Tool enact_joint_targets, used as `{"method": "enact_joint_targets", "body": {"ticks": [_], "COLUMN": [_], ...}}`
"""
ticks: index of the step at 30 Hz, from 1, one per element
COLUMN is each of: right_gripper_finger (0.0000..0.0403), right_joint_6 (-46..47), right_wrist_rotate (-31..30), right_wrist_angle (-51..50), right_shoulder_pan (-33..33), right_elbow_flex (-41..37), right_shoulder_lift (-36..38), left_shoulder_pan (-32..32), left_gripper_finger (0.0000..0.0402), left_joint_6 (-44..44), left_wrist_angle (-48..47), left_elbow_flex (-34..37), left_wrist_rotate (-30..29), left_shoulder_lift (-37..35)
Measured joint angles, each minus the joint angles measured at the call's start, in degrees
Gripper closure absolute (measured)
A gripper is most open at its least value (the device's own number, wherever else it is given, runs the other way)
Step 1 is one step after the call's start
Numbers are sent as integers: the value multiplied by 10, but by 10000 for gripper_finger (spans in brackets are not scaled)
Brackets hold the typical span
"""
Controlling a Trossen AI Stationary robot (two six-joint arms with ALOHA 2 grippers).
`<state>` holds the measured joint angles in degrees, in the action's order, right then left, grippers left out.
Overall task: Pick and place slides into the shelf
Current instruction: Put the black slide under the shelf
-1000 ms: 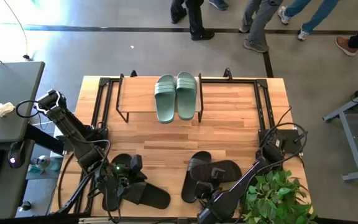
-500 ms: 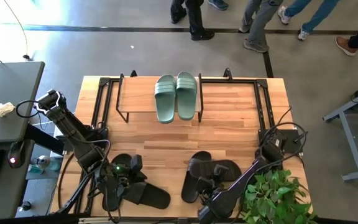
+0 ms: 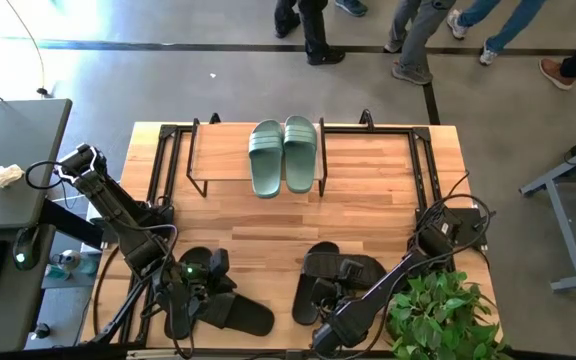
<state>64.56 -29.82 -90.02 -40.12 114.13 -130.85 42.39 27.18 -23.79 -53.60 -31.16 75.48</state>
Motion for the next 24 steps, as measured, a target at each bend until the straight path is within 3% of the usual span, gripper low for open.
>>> {"method": "enact_joint_targets", "body": {"ticks": [6, 24], "right_gripper_finger": [390, 392], "right_joint_6": [-17, -22], "right_wrist_rotate": [-3, -22], "right_wrist_angle": [0, 0], "right_shoulder_pan": [11, 20], "right_elbow_flex": [0, 0], "right_shoulder_lift": [0, 11], "left_shoulder_pan": [0, 0], "left_gripper_finger": [348, 348], "left_joint_6": [0, 0], "left_wrist_angle": [0, 1], "left_elbow_flex": [0, 0], "left_wrist_rotate": [0, 0], "left_shoulder_lift": [0, 0]}}
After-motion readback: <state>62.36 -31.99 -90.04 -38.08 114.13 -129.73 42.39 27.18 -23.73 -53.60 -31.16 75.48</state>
